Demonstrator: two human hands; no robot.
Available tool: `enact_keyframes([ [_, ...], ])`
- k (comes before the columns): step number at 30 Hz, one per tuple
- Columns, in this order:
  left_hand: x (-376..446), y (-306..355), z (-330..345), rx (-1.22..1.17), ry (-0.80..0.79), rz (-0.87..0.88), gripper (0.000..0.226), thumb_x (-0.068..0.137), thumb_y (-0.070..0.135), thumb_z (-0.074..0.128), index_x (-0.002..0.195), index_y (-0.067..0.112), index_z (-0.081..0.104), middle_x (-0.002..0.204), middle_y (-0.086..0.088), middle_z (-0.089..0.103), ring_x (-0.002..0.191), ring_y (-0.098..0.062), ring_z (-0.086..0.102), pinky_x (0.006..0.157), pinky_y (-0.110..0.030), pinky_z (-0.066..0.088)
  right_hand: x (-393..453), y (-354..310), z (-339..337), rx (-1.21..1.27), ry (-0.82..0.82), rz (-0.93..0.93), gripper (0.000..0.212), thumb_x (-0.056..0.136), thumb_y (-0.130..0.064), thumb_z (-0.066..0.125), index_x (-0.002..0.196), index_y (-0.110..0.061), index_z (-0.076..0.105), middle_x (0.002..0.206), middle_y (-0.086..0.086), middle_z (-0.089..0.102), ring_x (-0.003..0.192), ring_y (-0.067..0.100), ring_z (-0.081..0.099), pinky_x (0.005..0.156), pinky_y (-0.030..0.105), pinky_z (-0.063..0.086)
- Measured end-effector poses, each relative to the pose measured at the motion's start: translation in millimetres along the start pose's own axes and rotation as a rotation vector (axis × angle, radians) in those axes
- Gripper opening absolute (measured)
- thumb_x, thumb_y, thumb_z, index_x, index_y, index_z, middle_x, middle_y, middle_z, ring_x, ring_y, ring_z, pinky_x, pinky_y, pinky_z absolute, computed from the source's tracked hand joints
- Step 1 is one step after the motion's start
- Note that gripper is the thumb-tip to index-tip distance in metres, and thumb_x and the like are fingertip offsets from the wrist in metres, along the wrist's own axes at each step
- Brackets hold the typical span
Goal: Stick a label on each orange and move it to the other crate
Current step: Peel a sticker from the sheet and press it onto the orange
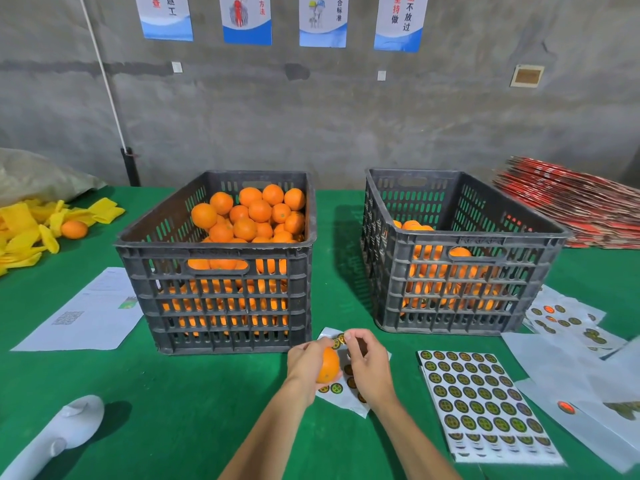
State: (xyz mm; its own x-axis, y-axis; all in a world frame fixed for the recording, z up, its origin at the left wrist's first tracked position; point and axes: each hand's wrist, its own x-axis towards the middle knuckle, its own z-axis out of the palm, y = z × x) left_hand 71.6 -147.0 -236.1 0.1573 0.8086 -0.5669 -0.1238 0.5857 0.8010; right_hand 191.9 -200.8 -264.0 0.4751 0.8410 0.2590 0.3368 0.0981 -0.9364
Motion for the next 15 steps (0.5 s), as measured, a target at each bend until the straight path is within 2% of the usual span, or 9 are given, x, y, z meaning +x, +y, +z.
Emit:
enact_keyframes([
  [2, 0.9, -1.5, 0.3, 0.013, 0.003, 0.020, 0.048, 0.076, 0.026, 0.090, 0.114, 0.017, 0.062, 0.119, -0.015, 0.052, 0.100, -0.039, 0.061, 0.063, -0.042, 0.064, -0.4, 0.1, -0.2, 0.026, 0.001, 0.041, 0.012, 0.103, -0.033, 0.058, 0.099, -0.028, 0.068, 0.090, -0.009, 0.071, 0.083, 0.008, 0.066, 0.073, 0.019, 0.051],
  [5, 1.9, -5.6, -0.7, 0.058, 0.011, 0.082, 0.039, 0.076, 0.032, 0.090, 0.108, 0.021, 0.072, 0.119, -0.011, 0.060, 0.105, -0.038, 0.064, 0.086, -0.052, 0.062, 0.5, -0.5, -2.2, 0.099, -0.026, 0.155, 0.016, 0.102, -0.035, 0.060, 0.096, -0.024, 0.070, 0.081, 0.006, 0.073, 0.066, 0.013, 0.066, 0.059, 0.027, 0.054],
  [7, -0.4, -9.6, -2.0, 0.082, 0.008, 0.165, 0.021, 0.078, 0.033, 0.088, 0.096, 0.026, 0.080, 0.114, -0.006, 0.067, 0.105, -0.036, 0.066, 0.092, -0.052, 0.059, 3.6, -1.6, -4.1, 0.123, -0.033, 0.215, 0.016, 0.099, -0.030, 0.064, 0.091, -0.019, 0.073, 0.079, 0.008, 0.075, 0.064, 0.013, 0.067, 0.056, 0.025, 0.054],
  [9, -3.2, -14.4, -3.0, 0.115, 0.002, 0.262, 0.005, 0.083, 0.031, 0.084, 0.084, 0.036, 0.082, 0.101, 0.004, 0.074, 0.099, -0.028, 0.069, 0.089, -0.047, 0.061, 7.1, -3.3, -5.9, 0.151, -0.041, 0.258, 0.015, 0.095, -0.023, 0.067, 0.086, -0.014, 0.075, 0.077, 0.006, 0.076, 0.066, 0.012, 0.069, 0.057, 0.022, 0.054],
  [11, -6.3, -18.2, -2.9, 0.153, 0.000, 0.356, 0.016, 0.087, 0.029, 0.080, 0.080, 0.044, 0.080, 0.083, 0.016, 0.076, 0.094, -0.018, 0.069, 0.082, -0.035, 0.059, 9.8, -5.9, -8.4, 0.185, -0.074, 0.290, 0.017, 0.093, -0.019, 0.068, 0.080, -0.012, 0.076, 0.070, 0.004, 0.073, 0.061, 0.010, 0.065, 0.057, 0.019, 0.052],
  [13, -10.0, -21.5, -1.5, 0.172, -0.004, 0.426, 0.021, 0.089, 0.026, 0.077, 0.078, 0.044, 0.080, 0.080, 0.023, 0.074, 0.090, -0.010, 0.069, 0.075, -0.024, 0.053, 11.8, -9.5, -12.2, 0.199, -0.111, 0.314, 0.023, 0.091, -0.016, 0.068, 0.069, -0.014, 0.075, 0.062, 0.003, 0.066, 0.056, 0.009, 0.057, 0.054, 0.018, 0.048],
  [15, -11.1, -25.0, 0.2, 0.172, -0.004, 0.469, 0.019, 0.090, 0.023, 0.076, 0.078, 0.037, 0.081, 0.082, 0.021, 0.075, 0.087, -0.006, 0.069, 0.072, -0.019, 0.049, 13.7, -13.1, -16.2, 0.193, -0.143, 0.346, 0.030, 0.089, -0.016, 0.067, 0.059, -0.018, 0.070, 0.058, 0.003, 0.061, 0.054, 0.011, 0.052, 0.053, 0.018, 0.045],
])
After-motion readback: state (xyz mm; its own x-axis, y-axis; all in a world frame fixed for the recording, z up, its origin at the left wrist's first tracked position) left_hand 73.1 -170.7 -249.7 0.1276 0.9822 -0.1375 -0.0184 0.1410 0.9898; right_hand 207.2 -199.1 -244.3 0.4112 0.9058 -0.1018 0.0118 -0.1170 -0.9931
